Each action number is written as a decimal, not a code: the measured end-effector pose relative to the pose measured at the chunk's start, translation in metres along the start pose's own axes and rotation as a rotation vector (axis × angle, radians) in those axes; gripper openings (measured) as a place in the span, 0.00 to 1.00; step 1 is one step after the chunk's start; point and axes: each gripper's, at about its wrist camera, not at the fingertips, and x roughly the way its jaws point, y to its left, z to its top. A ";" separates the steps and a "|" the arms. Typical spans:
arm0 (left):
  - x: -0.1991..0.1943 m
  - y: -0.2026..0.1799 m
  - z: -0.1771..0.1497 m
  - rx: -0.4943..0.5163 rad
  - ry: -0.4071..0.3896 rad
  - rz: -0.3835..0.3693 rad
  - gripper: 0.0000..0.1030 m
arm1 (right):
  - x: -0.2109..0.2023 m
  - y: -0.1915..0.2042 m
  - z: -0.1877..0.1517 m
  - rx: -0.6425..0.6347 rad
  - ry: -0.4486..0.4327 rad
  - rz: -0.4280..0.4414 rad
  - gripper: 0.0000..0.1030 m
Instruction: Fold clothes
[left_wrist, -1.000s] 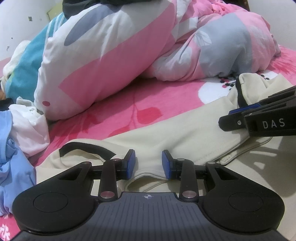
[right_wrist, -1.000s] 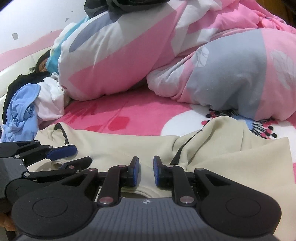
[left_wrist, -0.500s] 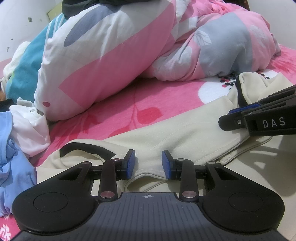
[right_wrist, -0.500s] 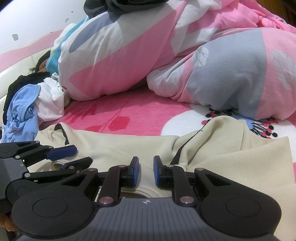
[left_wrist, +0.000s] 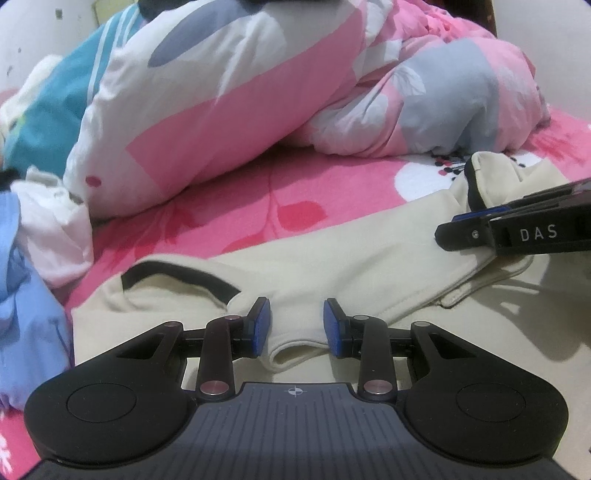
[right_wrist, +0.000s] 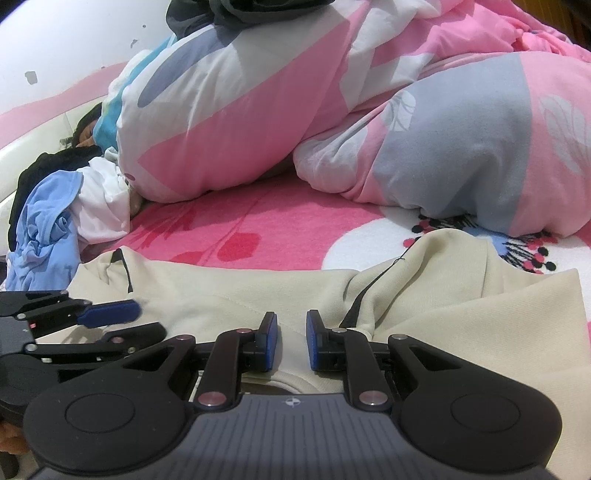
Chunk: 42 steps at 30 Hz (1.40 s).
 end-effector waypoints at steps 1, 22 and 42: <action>-0.001 0.002 0.000 -0.011 0.002 -0.007 0.31 | 0.000 0.000 0.000 -0.001 0.000 0.000 0.17; -0.169 0.044 -0.087 -0.275 0.003 -0.019 0.49 | 0.000 -0.010 -0.003 0.052 -0.027 0.052 0.19; -0.218 0.034 -0.168 -0.385 -0.009 -0.123 0.64 | -0.102 0.069 -0.023 0.008 0.042 -0.111 0.42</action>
